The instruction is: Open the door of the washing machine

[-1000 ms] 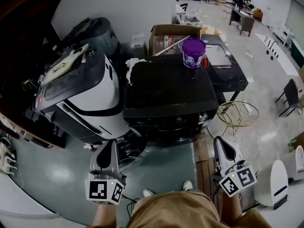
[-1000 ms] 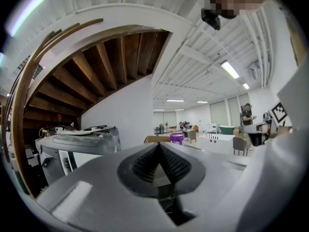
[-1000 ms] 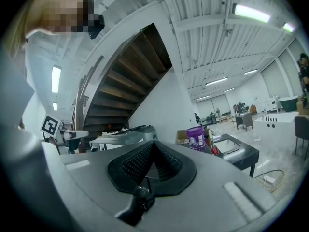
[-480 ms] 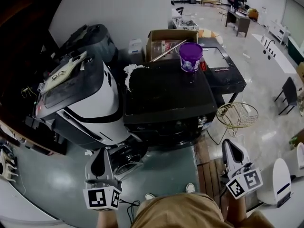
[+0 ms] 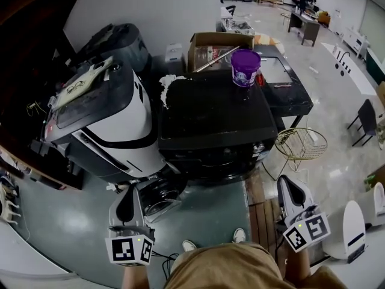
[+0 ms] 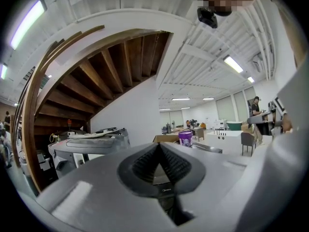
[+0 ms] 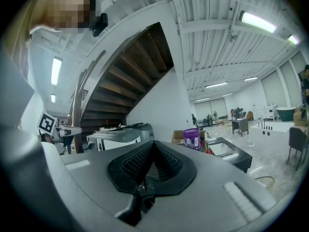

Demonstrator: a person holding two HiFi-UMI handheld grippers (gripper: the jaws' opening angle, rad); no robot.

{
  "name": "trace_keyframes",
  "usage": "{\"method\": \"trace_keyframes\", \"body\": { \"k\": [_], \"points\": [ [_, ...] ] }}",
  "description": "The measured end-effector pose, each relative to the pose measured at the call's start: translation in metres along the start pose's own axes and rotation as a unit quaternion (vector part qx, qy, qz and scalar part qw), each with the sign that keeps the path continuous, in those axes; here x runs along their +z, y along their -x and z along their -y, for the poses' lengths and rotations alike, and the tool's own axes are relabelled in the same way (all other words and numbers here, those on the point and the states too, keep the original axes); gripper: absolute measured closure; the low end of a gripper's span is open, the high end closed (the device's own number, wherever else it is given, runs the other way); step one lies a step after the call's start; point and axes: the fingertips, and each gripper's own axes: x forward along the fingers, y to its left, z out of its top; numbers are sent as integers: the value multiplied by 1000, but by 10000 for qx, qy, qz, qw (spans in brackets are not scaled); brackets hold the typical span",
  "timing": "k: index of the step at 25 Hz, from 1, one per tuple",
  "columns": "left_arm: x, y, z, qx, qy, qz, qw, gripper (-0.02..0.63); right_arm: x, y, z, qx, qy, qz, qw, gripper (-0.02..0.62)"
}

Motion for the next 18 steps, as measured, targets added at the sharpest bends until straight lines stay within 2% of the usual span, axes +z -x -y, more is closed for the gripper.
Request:
{"method": "trace_keyframes", "body": {
  "k": [18],
  "points": [
    [-8, 23, -9, 124, -10, -109, 9999, 545, -13, -3, -22, 168, -115, -50, 9998, 591]
  ]
}}
